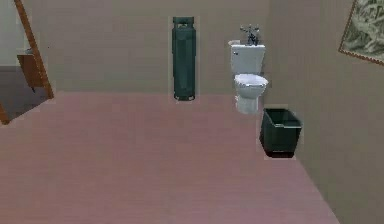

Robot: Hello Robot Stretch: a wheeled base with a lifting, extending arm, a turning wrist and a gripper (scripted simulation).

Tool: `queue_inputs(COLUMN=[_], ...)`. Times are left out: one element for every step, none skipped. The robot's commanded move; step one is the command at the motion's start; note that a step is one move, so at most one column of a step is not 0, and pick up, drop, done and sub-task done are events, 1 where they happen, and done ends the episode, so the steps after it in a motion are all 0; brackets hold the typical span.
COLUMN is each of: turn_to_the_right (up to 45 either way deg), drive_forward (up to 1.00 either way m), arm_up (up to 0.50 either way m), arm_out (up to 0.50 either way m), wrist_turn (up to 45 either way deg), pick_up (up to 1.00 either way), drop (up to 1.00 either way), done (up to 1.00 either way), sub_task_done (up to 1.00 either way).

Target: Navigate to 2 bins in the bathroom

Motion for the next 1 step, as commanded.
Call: queue_inputs(turn_to_the_right=[0.0], drive_forward=[0.65], arm_up=[0.00], arm_out=[0.00], wrist_turn=[0.0], pick_up=[0.00], drop=[0.00], done=[0.00], sub_task_done=[0.00])
